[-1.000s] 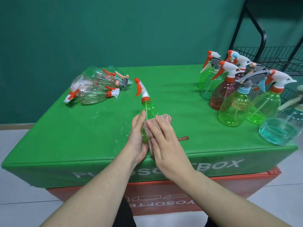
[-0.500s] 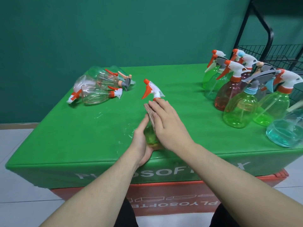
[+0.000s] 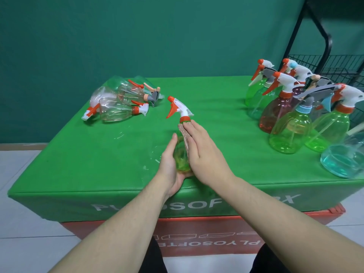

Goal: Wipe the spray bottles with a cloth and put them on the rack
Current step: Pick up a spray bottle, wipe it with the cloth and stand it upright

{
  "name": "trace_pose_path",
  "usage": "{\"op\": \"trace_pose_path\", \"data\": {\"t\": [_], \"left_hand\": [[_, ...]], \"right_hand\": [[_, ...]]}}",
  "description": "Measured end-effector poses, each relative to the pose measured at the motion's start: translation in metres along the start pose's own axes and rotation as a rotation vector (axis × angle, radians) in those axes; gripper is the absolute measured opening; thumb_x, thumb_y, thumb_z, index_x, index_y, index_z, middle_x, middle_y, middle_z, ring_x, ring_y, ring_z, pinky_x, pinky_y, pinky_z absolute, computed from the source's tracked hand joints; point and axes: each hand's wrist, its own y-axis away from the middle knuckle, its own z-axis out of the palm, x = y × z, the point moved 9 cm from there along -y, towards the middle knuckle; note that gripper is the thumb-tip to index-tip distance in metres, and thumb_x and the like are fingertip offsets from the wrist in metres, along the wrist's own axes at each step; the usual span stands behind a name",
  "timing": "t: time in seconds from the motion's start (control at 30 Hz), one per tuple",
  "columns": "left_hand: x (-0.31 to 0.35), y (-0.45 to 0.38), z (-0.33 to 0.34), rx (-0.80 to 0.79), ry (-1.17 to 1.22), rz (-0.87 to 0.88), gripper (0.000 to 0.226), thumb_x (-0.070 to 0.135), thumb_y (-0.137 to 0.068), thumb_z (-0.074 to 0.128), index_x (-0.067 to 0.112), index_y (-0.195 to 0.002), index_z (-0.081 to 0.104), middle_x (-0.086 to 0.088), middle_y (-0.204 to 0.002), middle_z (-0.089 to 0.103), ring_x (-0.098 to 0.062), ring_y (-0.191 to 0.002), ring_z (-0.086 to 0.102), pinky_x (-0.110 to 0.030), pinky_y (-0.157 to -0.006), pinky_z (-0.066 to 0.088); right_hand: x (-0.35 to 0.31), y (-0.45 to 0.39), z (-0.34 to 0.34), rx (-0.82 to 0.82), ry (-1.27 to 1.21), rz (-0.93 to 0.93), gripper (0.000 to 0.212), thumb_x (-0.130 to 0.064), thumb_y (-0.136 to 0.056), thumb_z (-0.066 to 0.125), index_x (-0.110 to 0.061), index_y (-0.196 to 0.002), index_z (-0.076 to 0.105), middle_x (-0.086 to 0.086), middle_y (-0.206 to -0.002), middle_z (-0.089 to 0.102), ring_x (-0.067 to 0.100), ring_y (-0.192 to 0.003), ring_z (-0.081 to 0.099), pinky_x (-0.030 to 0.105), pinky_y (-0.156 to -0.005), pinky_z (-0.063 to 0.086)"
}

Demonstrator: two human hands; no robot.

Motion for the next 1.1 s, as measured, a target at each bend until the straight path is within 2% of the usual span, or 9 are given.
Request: {"op": "trace_pose_path", "data": {"t": [0.13, 0.2, 0.3, 0.43, 0.6, 0.67, 0.8, 0.93, 1.1], "left_hand": [[0.001, -0.004, -0.004, 0.013, -0.034, 0.042, 0.057, 0.060, -0.100, 0.051, 0.016, -0.128, 0.072, -0.010, -0.129, 0.072, -0.022, -0.119, 0.069, -0.040, -0.098, 0.050], [-0.001, -0.007, -0.004, 0.006, -0.006, 0.046, 0.089, 0.066, -0.083, 0.073, 0.010, -0.149, 0.050, -0.017, -0.140, 0.064, -0.031, -0.130, 0.062, -0.045, -0.111, 0.046], [-0.003, -0.010, -0.010, 0.044, 0.063, 0.053, 0.113, 0.063, -0.067, 0.089, 0.009, -0.153, 0.039, -0.023, -0.139, 0.062, -0.038, -0.128, 0.062, -0.052, -0.113, 0.046], [0.001, -0.008, -0.015, 0.094, 0.104, 0.086, 0.106, 0.053, -0.069, 0.089, 0.006, -0.151, 0.039, -0.028, -0.135, 0.063, -0.042, -0.121, 0.065, -0.052, -0.099, 0.057], [0.001, -0.007, -0.007, 0.040, 0.046, 0.081, 0.113, 0.058, -0.066, 0.090, 0.004, -0.151, 0.040, -0.027, -0.135, 0.063, -0.040, -0.123, 0.065, -0.045, -0.097, 0.058], [0.000, -0.005, -0.003, 0.007, -0.046, 0.066, 0.105, 0.062, -0.071, 0.083, 0.004, -0.150, 0.044, -0.022, -0.136, 0.065, -0.035, -0.126, 0.064, -0.040, -0.097, 0.058], [0.000, -0.001, 0.004, -0.040, -0.098, 0.042, 0.050, 0.050, -0.099, 0.049, 0.014, -0.121, 0.075, -0.011, -0.127, 0.072, -0.021, -0.116, 0.070, -0.039, -0.100, 0.054], [0.000, -0.001, 0.002, -0.038, -0.056, 0.024, 0.044, 0.044, -0.103, 0.045, 0.018, -0.117, 0.078, -0.014, -0.128, 0.071, -0.027, -0.116, 0.068, -0.050, -0.107, 0.046], [0.001, 0.002, 0.003, -0.044, -0.029, 0.000, 0.041, 0.044, -0.101, 0.045, 0.019, -0.107, 0.077, -0.013, -0.107, 0.075, -0.028, -0.090, 0.072, -0.047, -0.080, 0.058]], "right_hand": [[0.001, 0.023, 0.004, 0.001, 0.077, -0.061, 0.050, -0.029, -0.107, 0.028, -0.019, -0.156, 0.037, 0.003, -0.166, 0.026, 0.013, -0.154, 0.017, 0.036, -0.126, 0.016], [0.004, 0.034, 0.008, -0.006, 0.110, -0.065, 0.052, -0.035, -0.107, 0.023, -0.026, -0.157, 0.033, -0.001, -0.168, 0.018, 0.014, -0.156, 0.012, 0.041, -0.126, 0.016], [0.009, 0.045, 0.012, -0.036, 0.140, -0.049, 0.054, -0.044, -0.105, 0.020, -0.036, -0.158, 0.028, -0.011, -0.169, 0.009, 0.014, -0.157, 0.006, 0.050, -0.125, 0.020], [0.011, 0.056, 0.014, -0.034, 0.138, -0.055, 0.053, -0.043, -0.105, 0.023, -0.039, -0.158, 0.026, -0.014, -0.169, 0.006, 0.017, -0.157, 0.005, 0.054, -0.123, 0.021], [0.007, 0.056, 0.010, 0.015, 0.093, -0.083, 0.051, -0.039, -0.106, 0.026, -0.040, -0.157, 0.025, -0.027, -0.164, -0.006, 0.011, -0.156, -0.004, 0.041, -0.128, 0.009], [0.005, 0.052, 0.006, 0.037, 0.042, -0.078, 0.050, -0.034, -0.107, 0.029, -0.042, -0.156, 0.023, -0.028, -0.162, -0.006, 0.009, -0.156, -0.008, 0.032, -0.127, 0.002], [0.003, 0.035, -0.001, 0.096, 0.073, -0.113, 0.049, -0.025, -0.107, 0.034, -0.028, -0.156, 0.035, -0.013, -0.165, 0.013, 0.013, -0.156, -0.002, 0.035, -0.128, 0.002], [0.001, 0.009, -0.004, 0.103, 0.056, -0.098, 0.049, -0.026, -0.105, 0.032, -0.018, -0.151, 0.046, 0.005, -0.165, 0.028, 0.018, -0.155, 0.015, 0.042, -0.127, 0.012], [0.009, -0.023, -0.008, 0.027, -0.100, 0.097, 0.047, -0.029, -0.107, 0.032, -0.026, -0.152, 0.044, -0.007, -0.167, 0.022, 0.004, -0.150, 0.020, 0.021, -0.118, 0.017]]}}
